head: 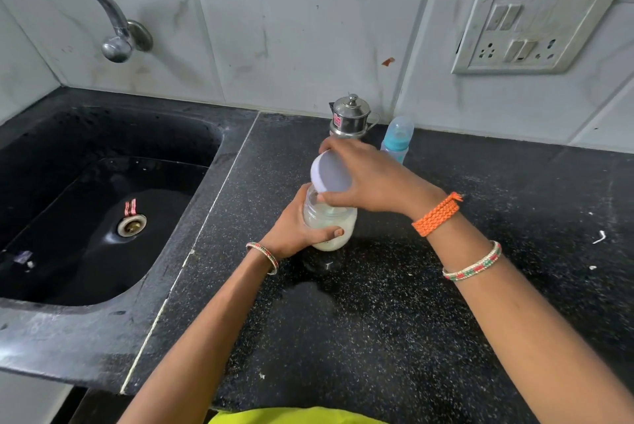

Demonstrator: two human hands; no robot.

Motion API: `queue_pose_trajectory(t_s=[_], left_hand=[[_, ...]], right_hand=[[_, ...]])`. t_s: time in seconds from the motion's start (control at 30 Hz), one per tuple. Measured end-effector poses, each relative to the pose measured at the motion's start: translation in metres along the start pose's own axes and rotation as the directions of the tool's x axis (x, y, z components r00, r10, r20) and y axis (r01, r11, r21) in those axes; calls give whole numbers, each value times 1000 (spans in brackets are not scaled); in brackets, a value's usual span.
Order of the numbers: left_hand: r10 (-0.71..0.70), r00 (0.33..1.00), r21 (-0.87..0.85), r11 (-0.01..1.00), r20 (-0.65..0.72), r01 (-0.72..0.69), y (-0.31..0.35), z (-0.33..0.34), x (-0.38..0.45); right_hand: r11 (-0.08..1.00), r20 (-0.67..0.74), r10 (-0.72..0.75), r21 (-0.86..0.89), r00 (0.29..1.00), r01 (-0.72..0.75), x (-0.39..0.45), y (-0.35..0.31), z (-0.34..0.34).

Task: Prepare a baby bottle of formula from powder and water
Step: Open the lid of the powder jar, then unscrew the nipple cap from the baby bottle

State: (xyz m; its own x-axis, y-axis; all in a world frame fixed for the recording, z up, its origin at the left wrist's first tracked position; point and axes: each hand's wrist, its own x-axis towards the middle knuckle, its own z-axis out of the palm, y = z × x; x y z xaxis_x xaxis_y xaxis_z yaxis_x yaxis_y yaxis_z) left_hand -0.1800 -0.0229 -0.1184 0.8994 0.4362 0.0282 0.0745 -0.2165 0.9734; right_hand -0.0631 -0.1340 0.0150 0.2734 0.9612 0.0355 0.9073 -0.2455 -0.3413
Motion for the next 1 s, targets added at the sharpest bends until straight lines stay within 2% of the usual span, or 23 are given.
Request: queue_pose_trajectory(t_s=[0.07, 0.13, 0.23, 0.3, 0.47, 0.6, 0.73, 0.83, 0.9, 1.0], left_hand=[[6, 1000, 28, 1000, -26, -5, 0, 1, 3], [11, 998, 41, 999, -70, -8, 1, 1, 10], [15, 991, 74, 997, -132, -5, 5, 0, 25], [16, 988, 82, 997, -151, -3, 7, -2, 36], [17, 986, 99, 995, -169, 0, 6, -6, 51], [21, 978, 81, 997, -207, -4, 6, -6, 55], [24, 974, 59, 998, -224, -11, 8, -4, 55], [23, 976, 54, 998, -218, -11, 12, -2, 55], [32, 978, 71, 997, -208, -17, 13, -3, 54], [57, 977, 132, 991, -205, -30, 11, -7, 55]], right_hand=[[991, -156, 78, 120, 985, -60, -10, 14, 3], [959, -283, 216, 242, 935, -149, -18, 30, 18], [860, -439, 450, 446, 777, -246, -28, 53, 52], [833, -486, 509, 485, 710, -265, -34, 64, 70], [825, -395, 541, 422, 743, -376, -45, 85, 101], [829, -439, 558, 254, 705, -498, -59, 97, 113], [764, -366, 633, 152, 682, -627, -68, 96, 114], [803, -453, 591, 248, 668, -542, -69, 88, 100], [833, -551, 554, 356, 625, -424, -60, 83, 84], [822, -601, 566, 461, 564, -334, -30, 79, 53]])
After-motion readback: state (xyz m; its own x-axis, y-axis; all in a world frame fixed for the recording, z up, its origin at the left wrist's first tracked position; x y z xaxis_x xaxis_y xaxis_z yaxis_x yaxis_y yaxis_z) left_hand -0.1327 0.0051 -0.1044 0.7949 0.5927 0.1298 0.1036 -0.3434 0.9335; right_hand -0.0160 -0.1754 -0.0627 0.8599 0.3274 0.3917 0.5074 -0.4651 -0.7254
